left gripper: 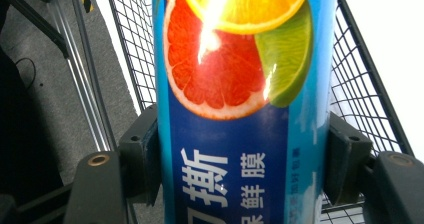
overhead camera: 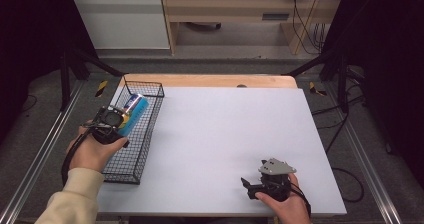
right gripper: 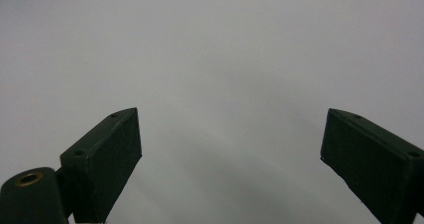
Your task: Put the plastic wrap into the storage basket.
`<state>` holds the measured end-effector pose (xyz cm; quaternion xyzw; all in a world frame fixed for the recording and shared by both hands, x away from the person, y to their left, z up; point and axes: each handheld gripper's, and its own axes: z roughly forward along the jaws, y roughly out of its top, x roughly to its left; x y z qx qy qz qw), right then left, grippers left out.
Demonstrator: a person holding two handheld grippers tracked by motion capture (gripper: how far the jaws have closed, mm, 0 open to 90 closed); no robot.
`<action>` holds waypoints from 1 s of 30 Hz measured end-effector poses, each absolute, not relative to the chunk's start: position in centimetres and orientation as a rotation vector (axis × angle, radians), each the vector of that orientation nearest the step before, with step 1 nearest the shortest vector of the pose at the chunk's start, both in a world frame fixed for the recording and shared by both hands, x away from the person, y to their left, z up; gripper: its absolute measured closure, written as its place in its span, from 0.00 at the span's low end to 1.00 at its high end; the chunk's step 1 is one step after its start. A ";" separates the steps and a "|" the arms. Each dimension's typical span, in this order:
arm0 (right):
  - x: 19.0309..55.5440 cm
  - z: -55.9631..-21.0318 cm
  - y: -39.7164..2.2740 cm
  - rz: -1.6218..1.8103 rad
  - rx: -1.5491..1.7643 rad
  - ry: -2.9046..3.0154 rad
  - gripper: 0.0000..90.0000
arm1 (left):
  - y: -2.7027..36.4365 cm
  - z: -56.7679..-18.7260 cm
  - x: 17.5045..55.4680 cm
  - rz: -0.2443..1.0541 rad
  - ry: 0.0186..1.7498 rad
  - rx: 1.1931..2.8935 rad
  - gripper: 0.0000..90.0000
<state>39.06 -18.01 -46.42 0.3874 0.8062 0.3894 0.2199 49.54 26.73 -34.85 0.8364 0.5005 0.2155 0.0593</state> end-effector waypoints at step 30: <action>39.1 -46.4 -18.1 1.074 1.066 2.237 0.11 | 26.6 -37.3 51.6 0.601 1.594 2.601 0.36</action>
